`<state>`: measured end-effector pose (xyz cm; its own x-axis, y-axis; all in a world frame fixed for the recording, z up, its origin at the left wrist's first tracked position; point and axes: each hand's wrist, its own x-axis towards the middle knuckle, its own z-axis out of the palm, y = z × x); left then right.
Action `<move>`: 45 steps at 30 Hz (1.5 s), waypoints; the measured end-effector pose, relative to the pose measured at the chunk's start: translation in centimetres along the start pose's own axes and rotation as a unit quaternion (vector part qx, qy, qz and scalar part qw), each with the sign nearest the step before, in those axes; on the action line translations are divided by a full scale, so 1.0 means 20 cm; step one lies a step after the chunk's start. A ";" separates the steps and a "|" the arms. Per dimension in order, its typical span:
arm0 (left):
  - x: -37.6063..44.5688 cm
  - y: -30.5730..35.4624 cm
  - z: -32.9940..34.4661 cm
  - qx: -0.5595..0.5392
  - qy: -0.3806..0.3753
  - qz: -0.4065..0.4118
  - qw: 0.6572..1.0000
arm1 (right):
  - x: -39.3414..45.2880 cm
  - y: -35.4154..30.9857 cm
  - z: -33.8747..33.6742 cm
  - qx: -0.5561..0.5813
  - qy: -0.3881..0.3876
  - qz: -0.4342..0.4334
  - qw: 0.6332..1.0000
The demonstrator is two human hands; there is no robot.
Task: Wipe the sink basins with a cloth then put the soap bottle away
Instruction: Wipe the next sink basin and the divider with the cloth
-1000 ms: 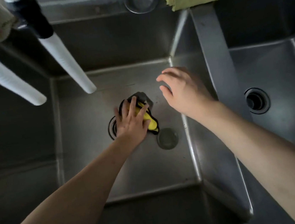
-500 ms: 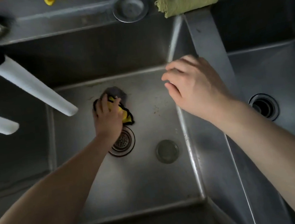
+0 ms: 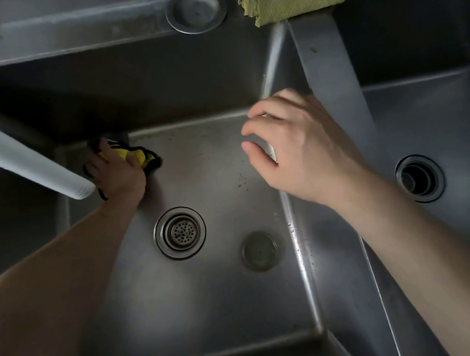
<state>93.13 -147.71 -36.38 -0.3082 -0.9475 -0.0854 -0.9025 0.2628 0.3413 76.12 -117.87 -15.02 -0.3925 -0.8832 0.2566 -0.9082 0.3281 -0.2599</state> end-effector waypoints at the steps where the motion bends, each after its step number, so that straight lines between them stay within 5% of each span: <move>1: 0.00 0.02 0.00 -0.003 0.004 -0.002 1.000 | 0.00 0.00 0.00 0.008 0.007 0.000 1.000; 8: -0.08 0.21 0.06 0.005 0.002 0.025 1.000 | 0.01 0.00 -0.01 0.056 0.046 0.013 0.997; 15: -0.28 0.38 0.18 0.028 -0.030 0.149 0.988 | 0.01 -0.01 -0.02 0.068 0.057 0.013 0.996; 19: -0.50 0.63 0.35 0.036 -0.146 0.381 0.912 | 0.00 -0.01 -0.03 0.057 0.050 0.009 0.997; 22: -0.56 0.71 0.41 0.035 -0.181 0.388 0.903 | -0.01 -0.01 -0.03 0.048 0.048 0.006 0.998; 25: -0.53 0.60 0.39 0.067 -0.139 0.429 0.890 | -0.02 0.00 -0.03 0.045 0.068 -0.001 0.997; 30: -0.37 0.39 0.22 -0.004 -0.032 0.266 0.964 | -0.04 0.01 -0.03 0.055 0.125 0.023 0.990; 45: -0.37 0.59 0.29 -0.062 0.002 0.195 0.979 | -0.11 0.02 -0.06 0.020 0.186 0.089 0.978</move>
<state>83.08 -136.64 -37.10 -0.6209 -0.7800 0.0775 -0.6724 0.5808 0.4589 76.49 -115.33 -14.56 -0.5766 -0.6273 0.5235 -0.8170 0.4456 -0.3660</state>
